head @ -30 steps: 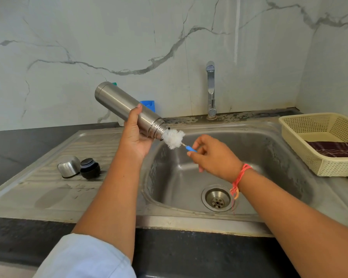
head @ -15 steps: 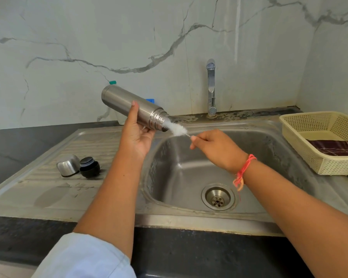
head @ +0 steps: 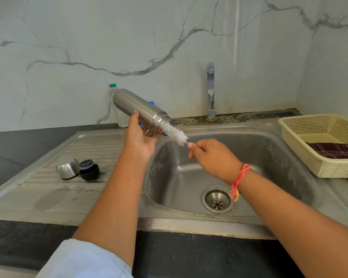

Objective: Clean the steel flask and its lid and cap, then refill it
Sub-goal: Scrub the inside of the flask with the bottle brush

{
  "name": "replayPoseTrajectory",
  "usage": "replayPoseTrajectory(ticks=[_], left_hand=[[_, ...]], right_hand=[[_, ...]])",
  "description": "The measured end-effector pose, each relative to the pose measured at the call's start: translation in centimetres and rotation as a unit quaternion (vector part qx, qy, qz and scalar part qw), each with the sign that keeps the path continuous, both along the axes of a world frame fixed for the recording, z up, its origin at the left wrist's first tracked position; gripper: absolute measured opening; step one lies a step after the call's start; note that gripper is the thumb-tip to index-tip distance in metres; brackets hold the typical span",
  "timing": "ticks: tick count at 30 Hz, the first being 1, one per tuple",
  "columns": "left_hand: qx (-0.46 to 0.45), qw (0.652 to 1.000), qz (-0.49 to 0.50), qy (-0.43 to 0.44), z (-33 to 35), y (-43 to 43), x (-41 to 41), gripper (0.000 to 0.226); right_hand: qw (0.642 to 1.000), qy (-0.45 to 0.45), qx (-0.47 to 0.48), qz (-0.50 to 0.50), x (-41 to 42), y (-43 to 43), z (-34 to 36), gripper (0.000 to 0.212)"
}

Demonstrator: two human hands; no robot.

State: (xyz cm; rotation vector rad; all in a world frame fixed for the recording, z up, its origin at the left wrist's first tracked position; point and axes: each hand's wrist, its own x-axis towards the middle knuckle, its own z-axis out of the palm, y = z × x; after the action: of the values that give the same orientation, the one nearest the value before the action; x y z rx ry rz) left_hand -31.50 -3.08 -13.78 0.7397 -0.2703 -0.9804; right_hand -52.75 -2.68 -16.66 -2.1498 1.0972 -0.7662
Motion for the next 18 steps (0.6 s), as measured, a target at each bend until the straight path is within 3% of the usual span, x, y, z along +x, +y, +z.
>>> replayPoseTrajectory(ticks=[5, 8, 12, 16, 18], left_hand=[[-0.005, 1.0, 0.0, 0.027, -0.1, -0.2, -0.2, 0.055], [-0.004, 1.0, -0.016, 0.02, -0.1, 0.0, -0.5, 0.062], [0.007, 1.0, 0.008, 0.008, -0.7, -0.2, -0.6, 0.066], [-0.006, 1.0, 0.013, 0.007, -0.6, -0.5, -0.8, 0.047], [-0.027, 0.999, 0.008, 0.016, -0.4, -0.5, -0.7, 0.033]], right_hand=[[0.991, 0.076, -0.104, -0.019, -0.1, -0.2, -1.0, 0.033], [0.987, 0.074, -0.135, -0.041, -0.3, -0.3, -1.2, 0.026], [0.952, 0.071, -0.274, -0.114, 0.1, -0.6, -0.9, 0.016], [0.896, 0.114, -0.39, -0.178, 0.1, -1.0, -0.5, 0.014], [0.896, 0.125, -0.39, -0.17, 0.0, -1.0, -0.4, 0.017]])
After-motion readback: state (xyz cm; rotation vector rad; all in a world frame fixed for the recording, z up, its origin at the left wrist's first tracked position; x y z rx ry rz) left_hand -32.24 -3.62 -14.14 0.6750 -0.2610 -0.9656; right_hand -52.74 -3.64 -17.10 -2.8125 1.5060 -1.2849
